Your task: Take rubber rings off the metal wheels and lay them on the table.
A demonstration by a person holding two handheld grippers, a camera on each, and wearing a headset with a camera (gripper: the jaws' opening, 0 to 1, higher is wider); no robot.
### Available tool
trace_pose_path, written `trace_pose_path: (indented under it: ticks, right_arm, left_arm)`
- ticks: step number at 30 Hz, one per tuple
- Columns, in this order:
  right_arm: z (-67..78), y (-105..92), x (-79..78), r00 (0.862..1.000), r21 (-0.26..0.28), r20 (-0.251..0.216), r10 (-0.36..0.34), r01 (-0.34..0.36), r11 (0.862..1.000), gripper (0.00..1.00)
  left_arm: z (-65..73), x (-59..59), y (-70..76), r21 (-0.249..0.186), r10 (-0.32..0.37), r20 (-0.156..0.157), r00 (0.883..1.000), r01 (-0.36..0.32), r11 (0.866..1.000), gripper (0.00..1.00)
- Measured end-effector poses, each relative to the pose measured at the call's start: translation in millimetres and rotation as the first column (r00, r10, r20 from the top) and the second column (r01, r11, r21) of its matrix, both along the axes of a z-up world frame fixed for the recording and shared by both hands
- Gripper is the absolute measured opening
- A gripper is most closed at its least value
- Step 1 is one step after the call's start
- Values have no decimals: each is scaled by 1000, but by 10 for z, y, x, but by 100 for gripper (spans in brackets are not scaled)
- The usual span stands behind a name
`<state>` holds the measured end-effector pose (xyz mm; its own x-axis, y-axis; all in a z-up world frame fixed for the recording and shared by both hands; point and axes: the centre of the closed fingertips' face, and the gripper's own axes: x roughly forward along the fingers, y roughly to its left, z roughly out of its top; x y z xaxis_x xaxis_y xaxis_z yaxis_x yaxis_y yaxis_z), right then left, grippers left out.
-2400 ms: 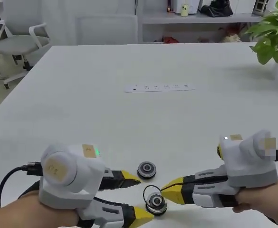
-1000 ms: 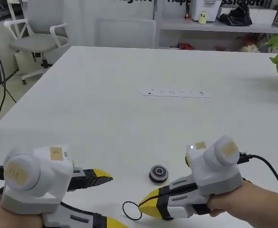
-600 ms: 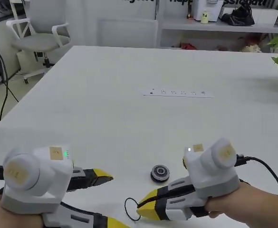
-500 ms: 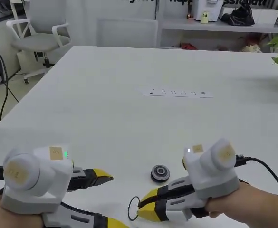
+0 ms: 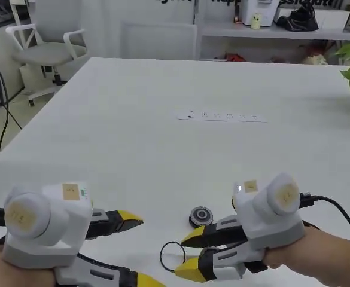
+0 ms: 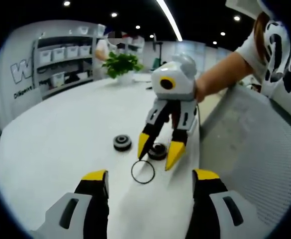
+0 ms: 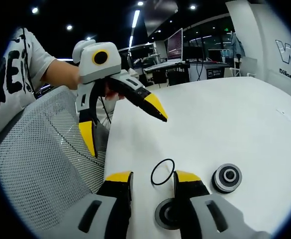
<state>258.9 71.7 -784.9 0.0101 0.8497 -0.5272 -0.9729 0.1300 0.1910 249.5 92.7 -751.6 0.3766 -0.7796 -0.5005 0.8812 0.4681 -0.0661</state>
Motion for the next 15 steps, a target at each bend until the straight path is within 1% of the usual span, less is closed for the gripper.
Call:
trace_pose_path:
  ticks: [5,8,15]
  right_arm:
    - [-5,-16,3,1000,-14,30,8,-8,1000,37]
    - [-2,-31,9,999,-15,36,8,-7,1000,39]
    - [86,-104,28,999,4,38,-8,8,1000,40]
  left_arm:
    - [11,-2,-23,-6,-6,0,1000,6,1000,69]
    - [11,-1,-30,-6,-6,0,1000,6,1000,70]
    - [23,14,-54,-10,-9,1,1000,9,1000,70]
